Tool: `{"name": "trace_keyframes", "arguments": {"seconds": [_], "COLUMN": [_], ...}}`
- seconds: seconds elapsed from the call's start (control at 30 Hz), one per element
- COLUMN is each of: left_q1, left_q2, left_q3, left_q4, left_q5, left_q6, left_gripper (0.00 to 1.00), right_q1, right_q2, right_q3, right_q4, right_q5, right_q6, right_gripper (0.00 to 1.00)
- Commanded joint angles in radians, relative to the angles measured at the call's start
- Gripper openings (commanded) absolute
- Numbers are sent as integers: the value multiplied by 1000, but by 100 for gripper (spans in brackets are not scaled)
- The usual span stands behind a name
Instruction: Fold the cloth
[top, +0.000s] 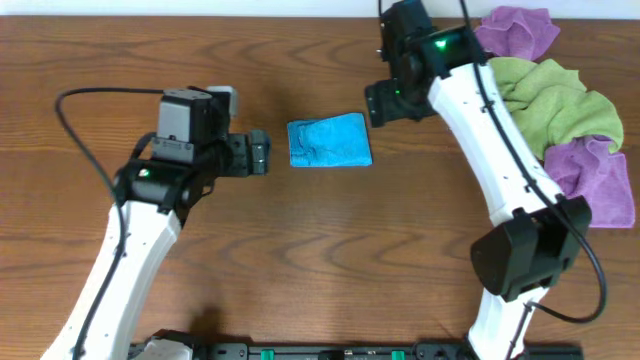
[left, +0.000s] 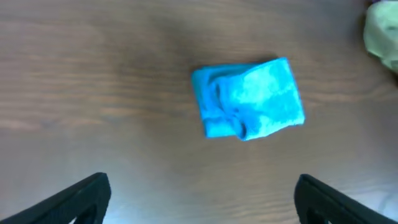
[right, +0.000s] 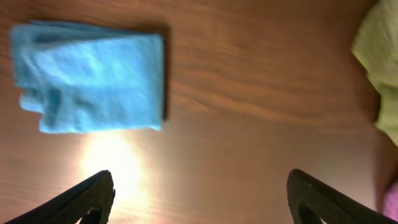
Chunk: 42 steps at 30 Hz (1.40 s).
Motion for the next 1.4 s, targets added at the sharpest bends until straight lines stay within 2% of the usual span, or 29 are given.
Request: {"name": "trace_keyframes", "arguments": {"seconds": [0.0, 0.13, 0.3, 0.5, 0.67, 0.93, 0.97, 1.03, 1.07, 1.1, 1.17, 1.37], "left_q1": [6, 6, 5, 5, 5, 5, 3, 0, -3, -5, -7, -8], "left_q2": [92, 256, 398, 484, 563, 648, 659, 674, 682, 691, 703, 711], "left_q3": [-27, -27, -27, -27, -27, -27, -27, -27, -27, -27, -27, -27], "left_q4": [86, 225, 333, 417, 505, 553, 568, 591, 601, 608, 611, 620], "left_q5": [167, 296, 309, 292, 306, 343, 354, 365, 368, 371, 371, 370], "left_q6": [-18, -103, -189, -209, -291, -337, -338, -361, -368, -375, -380, -394], "left_gripper": [95, 95, 95, 95, 95, 95, 95, 95, 95, 95, 95, 95], "right_q1": [-19, -61, -133, -203, -223, -225, -225, -225, -225, -224, -224, -208], "right_q2": [-74, -128, -164, -167, -167, -164, -164, -164, -164, -162, -162, -162], "right_q3": [7, 6, 6, 3, 3, -26, -34, -71, -97, -127, -200, -451], "right_q4": [-25, -42, -52, -58, -43, 2, 13, 47, 67, 87, 142, 425], "right_q5": [24, 27, -25, -122, -123, -135, -138, -138, -141, -152, -196, -323], "right_q6": [-27, -50, -84, -129, -129, -143, -143, -143, -143, -143, -143, -99], "right_gripper": [90, 92, 95, 97, 97, 96, 93, 79, 61, 32, 1, 1]}}
